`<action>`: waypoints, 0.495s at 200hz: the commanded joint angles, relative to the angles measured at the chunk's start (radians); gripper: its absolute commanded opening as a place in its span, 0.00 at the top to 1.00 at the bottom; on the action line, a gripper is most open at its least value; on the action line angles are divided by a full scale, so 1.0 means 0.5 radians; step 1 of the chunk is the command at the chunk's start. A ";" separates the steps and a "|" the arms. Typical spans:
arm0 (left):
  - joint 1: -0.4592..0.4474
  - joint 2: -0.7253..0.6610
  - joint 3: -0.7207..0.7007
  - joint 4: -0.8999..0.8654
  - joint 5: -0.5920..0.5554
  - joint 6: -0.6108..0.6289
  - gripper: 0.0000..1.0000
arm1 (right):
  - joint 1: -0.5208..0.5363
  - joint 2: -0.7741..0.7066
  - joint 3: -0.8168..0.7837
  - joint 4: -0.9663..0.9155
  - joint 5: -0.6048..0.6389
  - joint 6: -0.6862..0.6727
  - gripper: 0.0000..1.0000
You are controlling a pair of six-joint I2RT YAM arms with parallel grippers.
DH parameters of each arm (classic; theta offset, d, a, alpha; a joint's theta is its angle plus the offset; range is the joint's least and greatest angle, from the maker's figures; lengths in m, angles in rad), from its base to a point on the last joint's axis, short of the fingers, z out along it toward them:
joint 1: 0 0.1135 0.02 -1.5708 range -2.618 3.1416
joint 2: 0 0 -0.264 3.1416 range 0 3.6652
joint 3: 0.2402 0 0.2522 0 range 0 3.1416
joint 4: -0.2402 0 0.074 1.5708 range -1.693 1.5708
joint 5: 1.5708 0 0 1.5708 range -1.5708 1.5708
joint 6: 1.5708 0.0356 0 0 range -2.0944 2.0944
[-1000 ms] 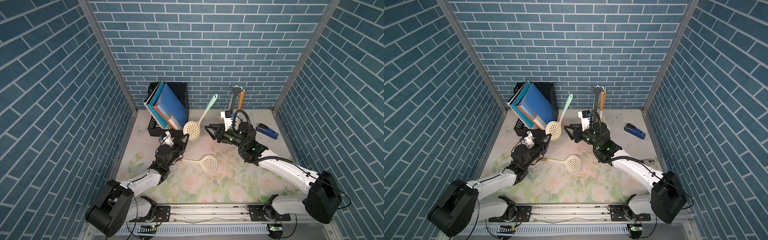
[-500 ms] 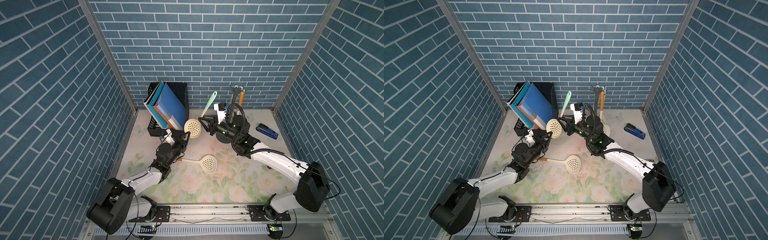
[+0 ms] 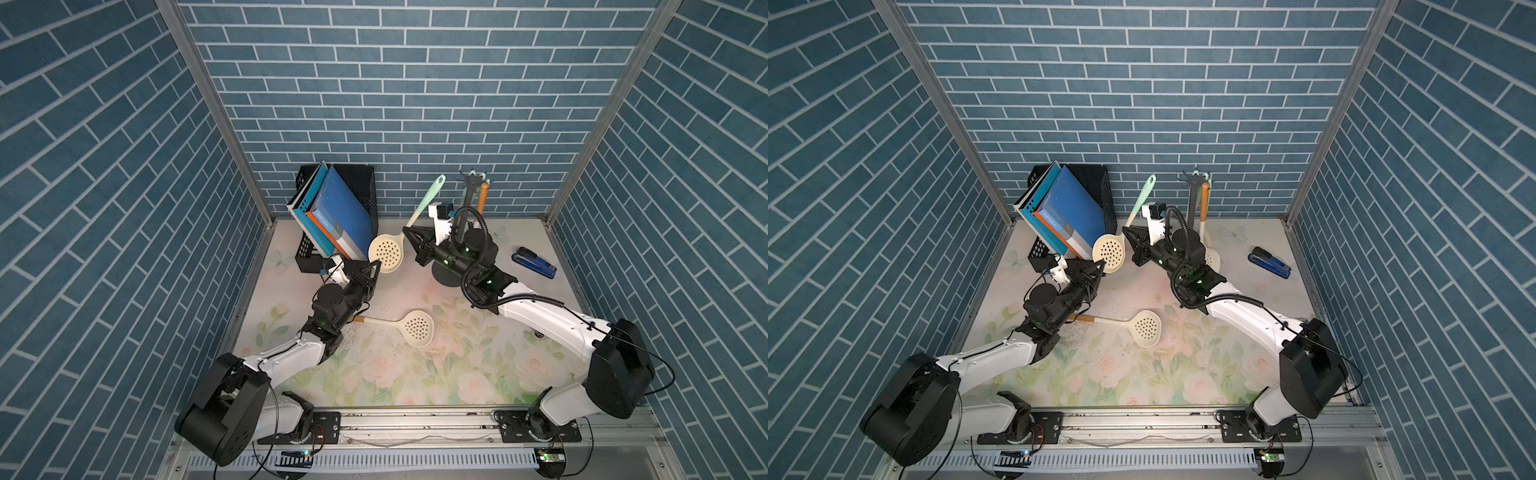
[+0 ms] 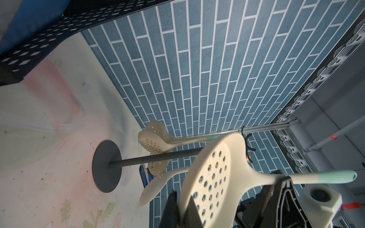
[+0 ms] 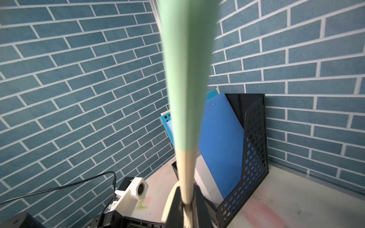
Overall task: Hang the skimmer on the kitchen utensil rack
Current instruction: Pick up the skimmer from the center of the board.
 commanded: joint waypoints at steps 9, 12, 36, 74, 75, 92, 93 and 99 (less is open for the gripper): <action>-0.010 0.080 0.043 0.131 0.192 -0.011 0.77 | 0.042 -0.028 0.060 0.107 -0.052 0.041 1.00; -0.012 0.091 0.040 0.142 0.206 -0.014 0.76 | 0.038 -0.032 0.059 0.100 -0.046 0.033 1.00; -0.010 0.117 0.000 0.224 0.303 -0.026 0.54 | 0.035 -0.099 0.060 0.031 -0.009 -0.034 1.00; 0.021 0.052 -0.117 0.304 0.467 0.038 0.34 | -0.015 -0.241 0.044 -0.107 0.020 -0.062 1.00; 0.025 0.049 -0.120 0.307 0.471 0.041 0.34 | -0.018 -0.245 0.046 -0.110 0.017 -0.059 1.00; 0.044 -0.048 -0.183 0.279 0.485 0.117 0.22 | -0.082 -0.291 0.063 -0.175 -0.089 -0.016 1.00; 0.044 -0.055 -0.187 0.275 0.485 0.121 0.22 | -0.085 -0.293 0.063 -0.178 -0.092 -0.014 1.00; 0.054 -0.098 -0.205 0.237 0.475 0.156 0.17 | -0.104 -0.310 0.067 -0.197 -0.120 -0.001 1.00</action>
